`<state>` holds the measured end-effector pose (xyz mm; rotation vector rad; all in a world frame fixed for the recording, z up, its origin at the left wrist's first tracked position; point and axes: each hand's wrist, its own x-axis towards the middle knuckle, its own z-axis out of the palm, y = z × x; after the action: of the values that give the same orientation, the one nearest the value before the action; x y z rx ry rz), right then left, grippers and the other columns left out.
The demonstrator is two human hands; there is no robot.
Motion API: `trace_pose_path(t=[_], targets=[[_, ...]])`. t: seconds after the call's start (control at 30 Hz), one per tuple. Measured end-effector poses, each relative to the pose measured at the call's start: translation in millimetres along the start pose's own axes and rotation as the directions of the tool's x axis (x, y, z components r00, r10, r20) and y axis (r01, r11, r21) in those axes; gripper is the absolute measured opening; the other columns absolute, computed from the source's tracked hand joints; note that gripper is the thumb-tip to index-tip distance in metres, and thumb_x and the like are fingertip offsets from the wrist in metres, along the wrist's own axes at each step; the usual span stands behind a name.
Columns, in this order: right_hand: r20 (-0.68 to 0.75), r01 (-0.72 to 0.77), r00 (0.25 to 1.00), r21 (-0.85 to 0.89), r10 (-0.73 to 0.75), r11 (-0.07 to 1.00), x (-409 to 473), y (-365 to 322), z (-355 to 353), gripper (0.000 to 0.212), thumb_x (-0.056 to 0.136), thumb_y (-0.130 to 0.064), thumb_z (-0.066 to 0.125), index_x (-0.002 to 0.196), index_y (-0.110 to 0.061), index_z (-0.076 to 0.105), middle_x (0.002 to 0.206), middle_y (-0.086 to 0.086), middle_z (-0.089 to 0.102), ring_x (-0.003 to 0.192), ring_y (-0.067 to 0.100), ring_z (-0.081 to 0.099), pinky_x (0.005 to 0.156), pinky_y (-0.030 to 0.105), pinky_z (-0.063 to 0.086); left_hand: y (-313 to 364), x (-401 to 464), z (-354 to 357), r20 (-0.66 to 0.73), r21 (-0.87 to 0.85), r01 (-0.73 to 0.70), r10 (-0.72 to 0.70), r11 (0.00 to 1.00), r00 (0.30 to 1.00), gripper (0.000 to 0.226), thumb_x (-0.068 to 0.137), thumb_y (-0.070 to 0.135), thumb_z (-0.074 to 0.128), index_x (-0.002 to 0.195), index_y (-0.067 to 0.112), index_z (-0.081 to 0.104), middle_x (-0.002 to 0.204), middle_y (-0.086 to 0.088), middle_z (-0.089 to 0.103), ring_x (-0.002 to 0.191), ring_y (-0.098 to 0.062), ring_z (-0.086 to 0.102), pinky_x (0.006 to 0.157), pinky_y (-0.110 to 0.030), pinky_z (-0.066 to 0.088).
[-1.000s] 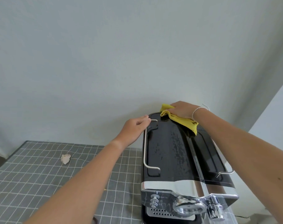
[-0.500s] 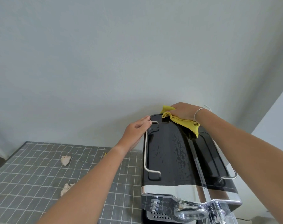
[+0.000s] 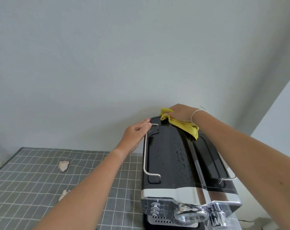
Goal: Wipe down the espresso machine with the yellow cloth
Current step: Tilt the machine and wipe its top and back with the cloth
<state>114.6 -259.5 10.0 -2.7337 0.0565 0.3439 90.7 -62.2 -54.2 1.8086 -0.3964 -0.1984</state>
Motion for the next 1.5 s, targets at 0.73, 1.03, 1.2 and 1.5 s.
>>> trace_pose_path(t=[0.73,1.03,1.2,1.5], targets=[[0.032,0.066,0.997,0.022,-0.066,0.998,-16,0,5,0.044,0.085,-0.059,0.047,0.102,-0.021,0.06,0.085,-0.002,0.061,0.077,0.018,0.054,0.076,0.033,0.043,1,1,-6,-0.043,0.025,0.025,-0.024,0.999,0.999,0.036,0.094,0.023,0.05,0.127,0.01,0.056,0.138,0.002,0.052,0.125,-0.002,0.044,0.107,-0.017,0.027],[-0.031,0.046,0.999,0.089,-0.043,0.995,-28,21,-6,0.034,0.096,-0.037,0.042,0.118,-0.018,0.061,0.1,0.007,0.064,0.088,0.019,0.054,0.082,0.029,0.041,3,0,-7,-0.031,0.052,0.011,-0.009,0.999,0.999,0.036,0.094,0.025,0.05,0.126,0.011,0.057,0.138,0.004,0.051,0.126,0.0,0.042,0.105,-0.013,0.025],[-0.096,-0.003,0.995,0.191,0.022,0.982,-35,37,-3,0.03,0.096,-0.024,0.041,0.115,-0.016,0.064,0.091,0.006,0.063,0.083,0.019,0.053,0.078,0.027,0.042,4,-3,-7,-0.025,0.074,0.007,-0.005,0.997,1.0,0.036,0.094,0.025,0.049,0.127,0.011,0.056,0.139,0.004,0.05,0.123,0.003,0.041,0.105,-0.014,0.024],[-0.146,0.002,0.946,0.896,0.29,0.444,-57,87,-16,0.016,0.097,-0.016,0.046,0.105,-0.006,0.055,0.084,0.007,0.06,0.063,0.016,0.063,0.054,0.025,0.055,8,-6,-14,0.031,0.177,0.013,-0.019,0.984,0.999,0.039,0.095,0.034,0.046,0.129,0.017,0.055,0.14,0.01,0.048,0.13,0.0,0.038,0.106,-0.015,0.021]])
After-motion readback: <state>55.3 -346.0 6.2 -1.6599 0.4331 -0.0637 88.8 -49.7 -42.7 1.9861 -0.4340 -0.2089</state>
